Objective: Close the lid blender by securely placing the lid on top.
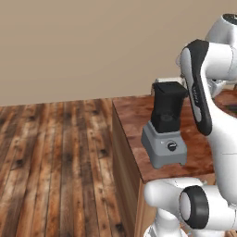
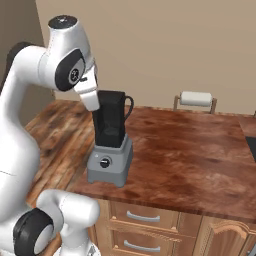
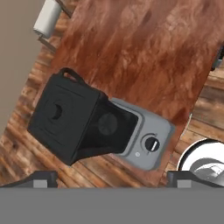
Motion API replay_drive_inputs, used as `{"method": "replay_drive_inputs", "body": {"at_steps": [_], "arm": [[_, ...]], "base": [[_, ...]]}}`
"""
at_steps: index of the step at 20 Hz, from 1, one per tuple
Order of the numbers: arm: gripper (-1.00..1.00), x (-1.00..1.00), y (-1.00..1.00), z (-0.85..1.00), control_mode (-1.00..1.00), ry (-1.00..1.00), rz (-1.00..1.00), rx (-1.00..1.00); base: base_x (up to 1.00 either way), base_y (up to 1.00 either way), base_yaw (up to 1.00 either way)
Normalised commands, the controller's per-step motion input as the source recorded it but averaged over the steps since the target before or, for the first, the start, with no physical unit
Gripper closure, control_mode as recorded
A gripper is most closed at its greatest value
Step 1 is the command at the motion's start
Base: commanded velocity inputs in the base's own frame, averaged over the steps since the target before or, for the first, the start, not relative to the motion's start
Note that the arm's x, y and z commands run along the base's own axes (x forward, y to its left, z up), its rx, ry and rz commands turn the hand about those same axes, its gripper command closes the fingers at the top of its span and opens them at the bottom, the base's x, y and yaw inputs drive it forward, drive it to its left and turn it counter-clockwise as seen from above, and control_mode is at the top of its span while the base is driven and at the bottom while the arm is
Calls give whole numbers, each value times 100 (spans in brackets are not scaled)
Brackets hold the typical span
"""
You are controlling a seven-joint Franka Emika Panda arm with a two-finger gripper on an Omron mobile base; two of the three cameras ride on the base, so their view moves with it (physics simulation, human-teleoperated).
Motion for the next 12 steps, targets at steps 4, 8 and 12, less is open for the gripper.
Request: {"method": "replay_drive_inputs", "body": {"at_steps": [4, 8, 12], "arm": [[-100, -52, 37, 6, -100, -9, 1, 0], [-100, -42, 82, 0, -100, 0, 2, -5], [-100, -35, 90, 0, -100, 0, 4, -10]], "base": [[0, 0, 0], [0, 0, 0], [0, 0, 0]]}}
